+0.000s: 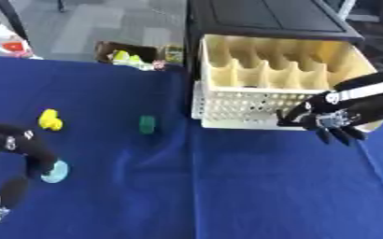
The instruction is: Pick up objects from table and place into drawer.
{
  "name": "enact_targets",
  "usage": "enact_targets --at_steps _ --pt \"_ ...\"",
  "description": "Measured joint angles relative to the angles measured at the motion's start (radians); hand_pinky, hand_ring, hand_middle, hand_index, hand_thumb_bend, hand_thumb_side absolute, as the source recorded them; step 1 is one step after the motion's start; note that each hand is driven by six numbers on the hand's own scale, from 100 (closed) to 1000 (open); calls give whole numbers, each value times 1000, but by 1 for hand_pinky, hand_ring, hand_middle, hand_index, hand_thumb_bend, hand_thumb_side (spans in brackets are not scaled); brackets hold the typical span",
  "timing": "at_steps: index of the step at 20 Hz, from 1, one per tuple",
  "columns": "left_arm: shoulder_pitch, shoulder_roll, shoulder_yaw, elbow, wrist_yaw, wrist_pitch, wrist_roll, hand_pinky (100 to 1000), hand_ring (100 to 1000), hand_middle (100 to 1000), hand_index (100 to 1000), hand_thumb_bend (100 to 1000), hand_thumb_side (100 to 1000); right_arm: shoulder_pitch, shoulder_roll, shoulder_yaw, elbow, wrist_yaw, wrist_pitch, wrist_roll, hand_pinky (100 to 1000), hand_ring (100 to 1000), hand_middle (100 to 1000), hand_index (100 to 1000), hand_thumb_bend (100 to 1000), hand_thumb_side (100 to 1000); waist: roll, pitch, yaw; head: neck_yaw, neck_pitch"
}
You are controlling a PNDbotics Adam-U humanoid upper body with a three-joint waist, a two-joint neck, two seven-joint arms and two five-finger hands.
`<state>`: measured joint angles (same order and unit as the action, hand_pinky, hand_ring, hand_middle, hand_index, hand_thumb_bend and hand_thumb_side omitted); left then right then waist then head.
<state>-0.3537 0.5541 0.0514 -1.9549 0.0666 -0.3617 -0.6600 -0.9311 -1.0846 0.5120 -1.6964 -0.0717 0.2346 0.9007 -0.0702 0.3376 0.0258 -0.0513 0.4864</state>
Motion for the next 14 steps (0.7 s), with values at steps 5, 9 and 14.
enact_targets --at_steps 5,9,14 --pt "-1 0 0 0 0 -2 -2 386 521 535 732 100 556 11 0 -15 -6 -6 15 -2 273 390 459 957 100 1000 1 2 0 0 0" --pt "-1 0 0 0 0 -3 -3 387 521 535 733 100 552 18 -4 -33 -22 -5 15 -1 281 389 458 952 100 1000 2 2 0 0 0" --pt "-1 0 0 0 0 -5 -5 387 521 536 733 100 548 27 -15 -52 -42 9 6 1 282 386 458 948 100 1000 3 2 -3 1 0"
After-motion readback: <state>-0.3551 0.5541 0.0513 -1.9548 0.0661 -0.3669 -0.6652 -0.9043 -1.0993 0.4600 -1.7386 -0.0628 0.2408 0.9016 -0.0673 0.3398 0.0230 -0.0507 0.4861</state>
